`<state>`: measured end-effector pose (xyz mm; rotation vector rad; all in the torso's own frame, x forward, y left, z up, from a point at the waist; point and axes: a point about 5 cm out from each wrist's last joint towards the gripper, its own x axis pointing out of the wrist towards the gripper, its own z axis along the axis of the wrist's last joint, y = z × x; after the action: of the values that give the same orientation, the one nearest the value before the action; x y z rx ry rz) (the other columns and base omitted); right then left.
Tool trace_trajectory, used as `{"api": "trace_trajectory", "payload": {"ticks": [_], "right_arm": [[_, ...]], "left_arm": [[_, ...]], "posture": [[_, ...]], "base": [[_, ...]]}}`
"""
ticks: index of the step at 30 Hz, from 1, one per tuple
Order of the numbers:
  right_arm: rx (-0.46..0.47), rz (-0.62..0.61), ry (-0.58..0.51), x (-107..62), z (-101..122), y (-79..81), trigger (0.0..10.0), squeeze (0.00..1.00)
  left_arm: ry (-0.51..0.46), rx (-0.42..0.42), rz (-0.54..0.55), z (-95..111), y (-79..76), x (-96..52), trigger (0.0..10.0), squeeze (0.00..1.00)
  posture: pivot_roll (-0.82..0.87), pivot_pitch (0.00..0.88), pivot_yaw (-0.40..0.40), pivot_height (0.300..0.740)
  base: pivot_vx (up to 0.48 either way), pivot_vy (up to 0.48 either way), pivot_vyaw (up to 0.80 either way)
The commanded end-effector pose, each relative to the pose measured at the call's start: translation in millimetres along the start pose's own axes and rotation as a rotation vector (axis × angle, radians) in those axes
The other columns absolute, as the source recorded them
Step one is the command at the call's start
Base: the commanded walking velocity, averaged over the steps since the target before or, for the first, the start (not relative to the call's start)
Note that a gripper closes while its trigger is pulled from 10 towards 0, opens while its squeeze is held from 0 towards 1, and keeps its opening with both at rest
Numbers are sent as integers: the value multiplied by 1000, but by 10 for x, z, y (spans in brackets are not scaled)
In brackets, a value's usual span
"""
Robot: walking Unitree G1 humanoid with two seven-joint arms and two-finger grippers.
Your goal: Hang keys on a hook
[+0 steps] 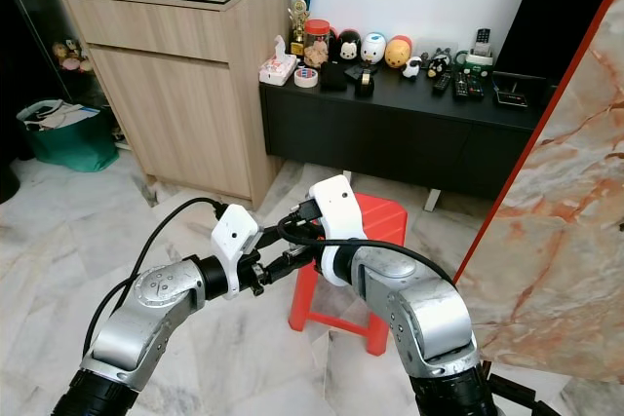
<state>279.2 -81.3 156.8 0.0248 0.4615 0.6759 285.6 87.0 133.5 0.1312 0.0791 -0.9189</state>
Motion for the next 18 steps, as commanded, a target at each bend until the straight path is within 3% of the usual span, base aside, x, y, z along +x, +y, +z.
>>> {"api": "trace_trajectory", "payload": {"ticks": [1,4,5,6,7,18], "right_arm": [[4,-2,-20,-40,31,17,10000,0],[6,-2,-20,-42,32,25,10000,0],[7,-2,-21,-43,33,28,10000,0],[8,-3,-22,-42,32,29,10000,0],[10,-4,-23,-41,33,32,10000,0],[13,-13,-26,-35,38,20,10000,0]], "left_arm": [[-8,8,4,43,18,40,10000,0],[-14,3,10,49,19,42,10000,0],[-14,1,10,48,16,41,4784,0],[-14,4,10,46,15,40,471,0],[-12,10,9,45,14,36,0,0],[-28,11,29,61,41,39,0,0]], "posture": [[-12,0,-8,723],[-8,5,-5,723],[-8,5,-5,723],[-8,5,-3,723],[-9,6,-3,723],[-3,5,-3,723]], "base": [[0,0,0],[0,0,0],[0,0,0],[0,0,0],[0,0,0],[0,0,0]]}}
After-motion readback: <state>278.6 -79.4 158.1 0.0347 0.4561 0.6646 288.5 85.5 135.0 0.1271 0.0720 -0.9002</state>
